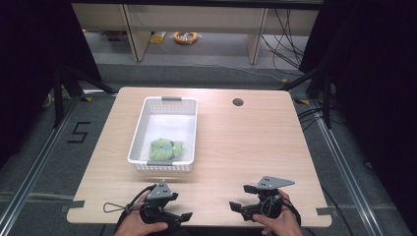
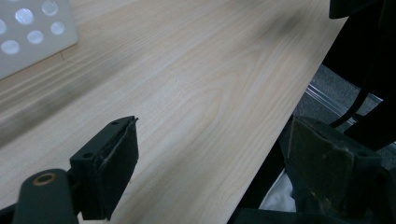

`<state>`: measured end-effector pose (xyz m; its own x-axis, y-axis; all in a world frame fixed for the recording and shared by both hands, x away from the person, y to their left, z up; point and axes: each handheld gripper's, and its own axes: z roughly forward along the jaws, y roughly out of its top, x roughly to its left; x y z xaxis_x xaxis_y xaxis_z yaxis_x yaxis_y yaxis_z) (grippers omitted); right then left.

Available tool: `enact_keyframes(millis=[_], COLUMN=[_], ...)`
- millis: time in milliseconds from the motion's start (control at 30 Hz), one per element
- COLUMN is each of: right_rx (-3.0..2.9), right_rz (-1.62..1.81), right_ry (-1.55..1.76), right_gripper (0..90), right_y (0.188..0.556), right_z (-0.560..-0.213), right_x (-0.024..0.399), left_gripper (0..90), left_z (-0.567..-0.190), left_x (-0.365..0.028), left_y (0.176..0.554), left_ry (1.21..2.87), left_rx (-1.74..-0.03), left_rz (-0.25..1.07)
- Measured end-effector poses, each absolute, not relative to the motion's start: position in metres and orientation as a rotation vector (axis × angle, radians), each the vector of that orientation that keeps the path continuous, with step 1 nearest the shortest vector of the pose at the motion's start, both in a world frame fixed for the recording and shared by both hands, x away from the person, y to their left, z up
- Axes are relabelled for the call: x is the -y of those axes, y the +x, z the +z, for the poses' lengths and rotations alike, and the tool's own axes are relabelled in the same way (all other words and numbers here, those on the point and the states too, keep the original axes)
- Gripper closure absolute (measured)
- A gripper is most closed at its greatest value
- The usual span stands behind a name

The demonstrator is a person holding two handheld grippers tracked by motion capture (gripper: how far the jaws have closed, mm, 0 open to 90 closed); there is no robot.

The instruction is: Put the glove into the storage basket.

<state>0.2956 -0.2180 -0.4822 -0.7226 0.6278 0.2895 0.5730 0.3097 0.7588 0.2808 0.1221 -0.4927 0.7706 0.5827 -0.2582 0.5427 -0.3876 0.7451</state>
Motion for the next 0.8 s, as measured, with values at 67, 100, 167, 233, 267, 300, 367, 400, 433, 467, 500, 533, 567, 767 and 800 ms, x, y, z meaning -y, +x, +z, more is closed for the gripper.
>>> enact_keyframes(millis=[67, 100, 167, 233, 267, 300, 367, 400, 433, 467, 500, 533, 567, 767, 800], right_rx=[-2.509, -2.513, -2.524, -2.537, -2.545, -2.548, -2.555, -2.557, -2.559, -2.569, -2.580, -2.575, -2.580, -2.579, -2.579], right_rz=[1.423, 1.405, 1.387, 1.381, 1.379, 1.398, 1.392, 1.379, 1.367, 1.367, 1.358, 1.358, 1.370, 1.346, 1.346], right_ry=[1.191, 1.161, 1.177, 1.155, 1.128, 1.126, 1.093, 1.081, 1.074, 1.066, 1.053, 1.058, 1.064, 1.048, 1.047], right_gripper=[15.8, 15.8, 15.8, 15.8, 15.8, 15.8, 15.9, 15.9, 15.9, 15.9, 15.9, 15.9, 15.9, 15.9, 15.9], right_y=[0.292, 0.292, 0.289, 0.287, 0.288, 0.286, 0.286, 0.286, 0.285, 0.285, 0.284, 0.284, 0.283, 0.282, 0.282], right_z=[-0.485, -0.486, -0.487, -0.489, -0.490, -0.492, -0.494, -0.495, -0.496, -0.496, -0.496, -0.497, -0.497, -0.498, -0.498], right_x=[0.217, 0.218, 0.217, 0.216, 0.217, 0.215, 0.215, 0.215, 0.214, 0.213, 0.213, 0.213, 0.211, 0.209, 0.210], left_gripper=[16.0, 16.0, 16.0, 16.0, 16.0, 16.0, 16.0, 16.0, 16.0, 16.0, 16.0, 16.0, 16.0, 16.0, 16.0], left_z=[-0.494, -0.495, -0.497, -0.497, -0.497, -0.497, -0.496, -0.496, -0.497, -0.497, -0.497, -0.498, -0.498, -0.500, -0.500], left_x=[-0.122, -0.121, -0.121, -0.120, -0.120, -0.121, -0.123, -0.123, -0.123, -0.123, -0.122, -0.122, -0.121, -0.121, -0.121], left_y=[0.279, 0.278, 0.276, 0.275, 0.275, 0.274, 0.276, 0.274, 0.273, 0.273, 0.272, 0.272, 0.271, 0.272, 0.272], left_ry=[2.075, 2.076, 2.094, 2.088, 2.075, 2.065, 2.082, 2.066, 2.063, 2.057, 2.059, 2.060, 2.052, 2.079, 2.080], left_rx=[-0.854, -0.840, -0.841, -0.832, -0.838, -0.858, -0.836, -0.846, -0.846, -0.847, -0.847, -0.846, -0.869, -0.836, -0.835], left_rz=[0.057, 0.064, 0.065, 0.064, 0.062, 0.060, 0.090, 0.088, 0.088, 0.085, 0.084, 0.085, 0.073, 0.084, 0.083])
